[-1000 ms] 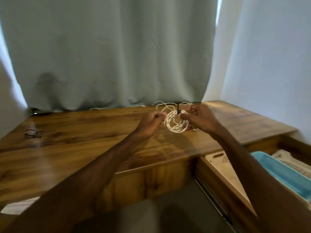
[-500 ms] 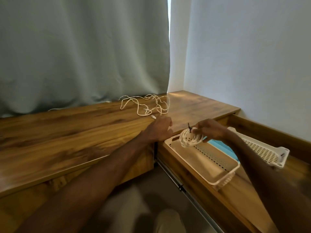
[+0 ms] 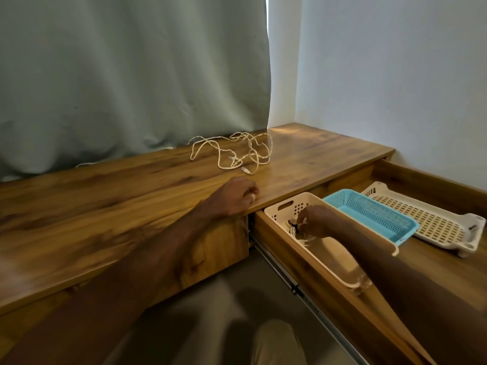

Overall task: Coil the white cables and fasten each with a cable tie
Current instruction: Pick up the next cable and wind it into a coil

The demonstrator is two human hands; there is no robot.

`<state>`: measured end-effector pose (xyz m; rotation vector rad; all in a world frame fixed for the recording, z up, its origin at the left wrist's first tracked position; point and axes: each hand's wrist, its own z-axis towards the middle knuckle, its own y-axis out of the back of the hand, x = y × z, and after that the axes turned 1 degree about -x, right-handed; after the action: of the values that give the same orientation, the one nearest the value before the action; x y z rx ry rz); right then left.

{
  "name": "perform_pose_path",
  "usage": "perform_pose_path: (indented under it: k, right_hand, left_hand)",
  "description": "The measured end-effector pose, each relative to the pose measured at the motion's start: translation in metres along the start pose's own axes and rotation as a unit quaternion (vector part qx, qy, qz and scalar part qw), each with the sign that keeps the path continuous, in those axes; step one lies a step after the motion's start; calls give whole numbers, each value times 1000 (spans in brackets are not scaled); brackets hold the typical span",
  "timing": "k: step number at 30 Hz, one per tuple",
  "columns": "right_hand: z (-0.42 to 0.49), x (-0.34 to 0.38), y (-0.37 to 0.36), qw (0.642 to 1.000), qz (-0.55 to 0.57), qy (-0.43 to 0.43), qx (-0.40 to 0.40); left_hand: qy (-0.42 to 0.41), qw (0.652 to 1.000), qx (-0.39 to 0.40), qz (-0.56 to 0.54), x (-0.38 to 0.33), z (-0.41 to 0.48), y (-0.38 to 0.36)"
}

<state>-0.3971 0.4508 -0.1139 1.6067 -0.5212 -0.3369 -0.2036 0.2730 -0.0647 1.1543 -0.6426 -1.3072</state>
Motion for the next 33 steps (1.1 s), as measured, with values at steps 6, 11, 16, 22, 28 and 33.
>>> perform_pose_path:
  k: [6, 11, 16, 22, 28, 33]
  right_hand:
    - [10, 12, 21, 988, 98, 56, -107]
    - [12, 40, 58, 959, 170, 99, -206]
    - [34, 77, 88, 931, 217, 129, -264]
    - [87, 128, 103, 902, 209, 95, -367]
    - [118, 146, 113, 962, 137, -67, -228]
    - [118, 166, 128, 953, 170, 6, -249]
  left_hand:
    - [-1, 1000, 22, -19, 13, 4, 9]
    - [5, 999, 26, 33, 44, -1, 24]
    - [58, 996, -15, 68, 89, -22, 40]
    - [196, 974, -81, 74, 155, -55, 59]
    - [189, 968, -164, -2, 183, -88, 56]
    - [185, 969, -165, -13, 180, -85, 57]
